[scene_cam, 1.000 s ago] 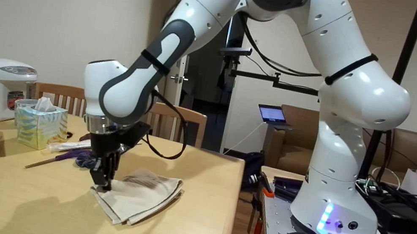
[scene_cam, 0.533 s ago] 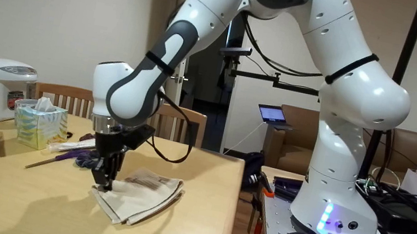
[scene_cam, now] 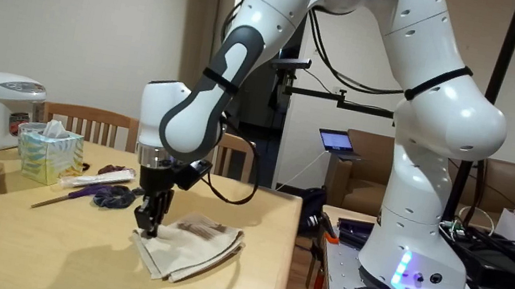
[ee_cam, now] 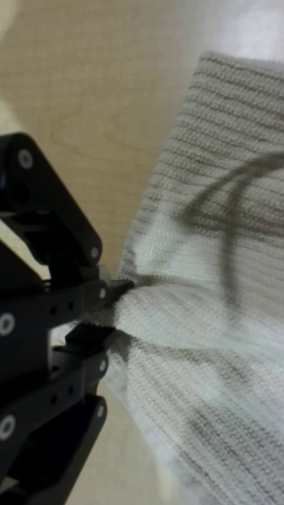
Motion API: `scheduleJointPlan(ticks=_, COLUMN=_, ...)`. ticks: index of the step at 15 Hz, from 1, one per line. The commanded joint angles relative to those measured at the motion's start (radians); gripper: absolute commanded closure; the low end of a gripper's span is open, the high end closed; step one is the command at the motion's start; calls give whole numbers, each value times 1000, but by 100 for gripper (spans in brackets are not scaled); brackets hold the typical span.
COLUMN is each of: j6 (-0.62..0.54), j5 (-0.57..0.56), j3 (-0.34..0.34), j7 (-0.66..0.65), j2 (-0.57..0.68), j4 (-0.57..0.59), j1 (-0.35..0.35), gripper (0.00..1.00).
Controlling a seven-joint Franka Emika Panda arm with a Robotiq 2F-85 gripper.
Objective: Move the plastic spoon forward then wipe the table with the cloth.
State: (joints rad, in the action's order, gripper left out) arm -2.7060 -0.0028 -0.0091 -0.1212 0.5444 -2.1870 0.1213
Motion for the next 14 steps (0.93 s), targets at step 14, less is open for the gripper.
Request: scheduleJointPlan(ticks=14, j6=-7, j5=-34, j3=-38, j7=-38, j2=-100, j4=-159, j1=15, gripper=96)
